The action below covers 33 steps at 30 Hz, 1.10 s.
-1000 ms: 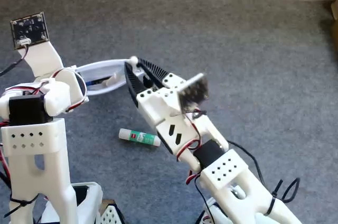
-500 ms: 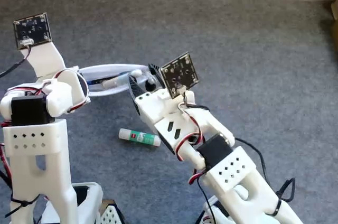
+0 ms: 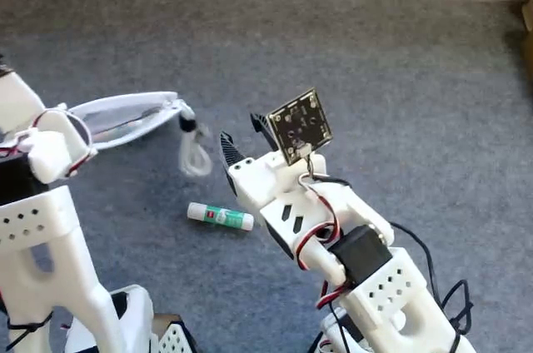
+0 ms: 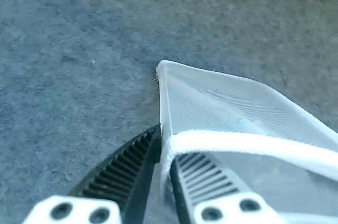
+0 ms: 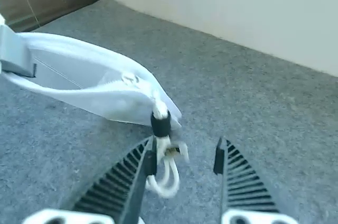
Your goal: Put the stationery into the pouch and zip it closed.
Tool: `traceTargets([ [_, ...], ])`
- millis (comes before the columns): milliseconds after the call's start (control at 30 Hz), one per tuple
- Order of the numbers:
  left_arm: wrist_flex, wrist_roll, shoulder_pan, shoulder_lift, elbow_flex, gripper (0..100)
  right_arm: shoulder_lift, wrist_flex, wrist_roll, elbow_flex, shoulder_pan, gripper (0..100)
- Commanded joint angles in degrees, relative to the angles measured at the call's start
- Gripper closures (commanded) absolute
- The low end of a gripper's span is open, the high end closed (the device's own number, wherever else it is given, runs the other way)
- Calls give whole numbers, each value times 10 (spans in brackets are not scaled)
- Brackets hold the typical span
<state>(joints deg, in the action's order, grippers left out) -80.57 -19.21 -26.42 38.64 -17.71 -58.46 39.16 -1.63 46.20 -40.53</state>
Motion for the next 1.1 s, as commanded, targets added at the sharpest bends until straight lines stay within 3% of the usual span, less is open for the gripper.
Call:
traceTargets([
  [0,18,-7,-36,15,10,993,-15,4,-2,-36,4,826],
  [333,29,-24,-115,15,9,993,122,115,0,-132,3,826],
  [467,30,-24,-148,15,8,993,166,142,1,-153,-29,826],
  [800,28,-22,-152,15,4,993,300,143,64,-153,-123,826],
  [1067,25,-21,-152,15,4,993,447,125,65,-174,-138,824],
])
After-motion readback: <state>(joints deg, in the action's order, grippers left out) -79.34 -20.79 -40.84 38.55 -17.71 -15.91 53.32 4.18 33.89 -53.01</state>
